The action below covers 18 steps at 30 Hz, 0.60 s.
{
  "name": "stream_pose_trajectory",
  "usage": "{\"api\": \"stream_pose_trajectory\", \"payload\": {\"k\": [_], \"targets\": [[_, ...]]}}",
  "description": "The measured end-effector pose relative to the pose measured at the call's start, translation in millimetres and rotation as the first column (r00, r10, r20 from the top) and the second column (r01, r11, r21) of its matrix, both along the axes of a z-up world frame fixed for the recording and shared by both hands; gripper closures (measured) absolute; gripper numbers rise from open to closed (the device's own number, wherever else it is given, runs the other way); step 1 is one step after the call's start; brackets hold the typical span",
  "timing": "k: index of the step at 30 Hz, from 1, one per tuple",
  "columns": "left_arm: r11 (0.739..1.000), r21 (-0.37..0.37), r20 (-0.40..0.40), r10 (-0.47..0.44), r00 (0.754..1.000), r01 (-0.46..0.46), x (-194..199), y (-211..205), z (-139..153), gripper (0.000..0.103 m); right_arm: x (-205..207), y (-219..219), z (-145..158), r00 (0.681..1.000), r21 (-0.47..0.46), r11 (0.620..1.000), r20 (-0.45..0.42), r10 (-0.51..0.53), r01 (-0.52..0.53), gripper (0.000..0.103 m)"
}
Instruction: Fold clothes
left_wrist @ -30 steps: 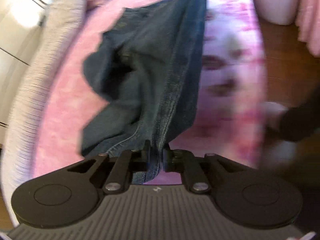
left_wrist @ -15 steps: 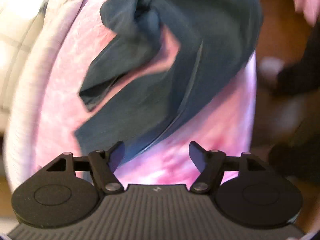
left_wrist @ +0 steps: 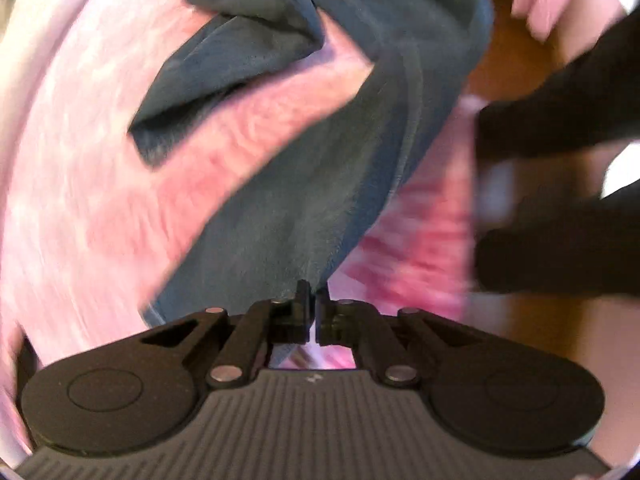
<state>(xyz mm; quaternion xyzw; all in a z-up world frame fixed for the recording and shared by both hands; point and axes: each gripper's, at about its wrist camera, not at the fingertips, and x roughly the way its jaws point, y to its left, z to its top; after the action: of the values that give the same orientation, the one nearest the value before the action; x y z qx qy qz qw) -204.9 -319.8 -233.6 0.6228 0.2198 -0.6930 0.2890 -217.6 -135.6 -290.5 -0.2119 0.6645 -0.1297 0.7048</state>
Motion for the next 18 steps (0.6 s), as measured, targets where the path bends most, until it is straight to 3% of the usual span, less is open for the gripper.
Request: {"api": "stream_pose_trajectory", "payload": {"k": [2, 5, 8, 10, 13, 14, 15, 18], "targets": [[0.986, 0.130, -0.065, 0.114, 0.991, -0.105, 7, 12, 40, 0.103, 7, 1, 2, 1.000, -0.001, 1.000, 0.027, -0.010, 0.010, 0.042], [0.964, 0.200, -0.032, 0.187, 0.982, -0.177, 22, 13, 63, 0.103, 18, 2, 1, 0.998, 0.008, 1.000, 0.065, 0.001, -0.002, 0.042], [0.938, 0.240, 0.050, 0.245, 0.968, -0.250, 47, -10, 25, 0.100, 28, 2, -4, 0.996, 0.015, 0.999, 0.078, 0.032, -0.033, 0.042], [0.918, 0.217, 0.147, 0.306, 0.941, -0.333, 67, -22, -13, 0.098, 34, -2, -4, 0.995, 0.019, 0.999, 0.087, 0.039, -0.040, 0.041], [0.921, 0.141, 0.228, 0.326, 0.917, -0.363, 78, -37, -48, 0.093, 37, -16, 1, 0.995, 0.020, 0.999, 0.095, 0.040, -0.042, 0.041], [0.927, 0.091, 0.207, 0.339, 0.918, -0.363, 75, -44, -48, 0.089, 38, -22, 3, 0.995, 0.023, 0.999, 0.098, 0.033, -0.035, 0.040], [0.931, 0.040, 0.185, 0.351, 0.918, -0.364, 71, -51, -48, 0.079, 39, -28, 4, 0.995, 0.026, 0.999, 0.100, 0.022, -0.025, 0.039], [0.931, -0.086, 0.065, 0.359, 0.931, -0.354, 44, -73, -44, 0.068, 47, -47, 4, 0.996, 0.030, 0.999, 0.090, -0.017, 0.014, 0.038]]}}
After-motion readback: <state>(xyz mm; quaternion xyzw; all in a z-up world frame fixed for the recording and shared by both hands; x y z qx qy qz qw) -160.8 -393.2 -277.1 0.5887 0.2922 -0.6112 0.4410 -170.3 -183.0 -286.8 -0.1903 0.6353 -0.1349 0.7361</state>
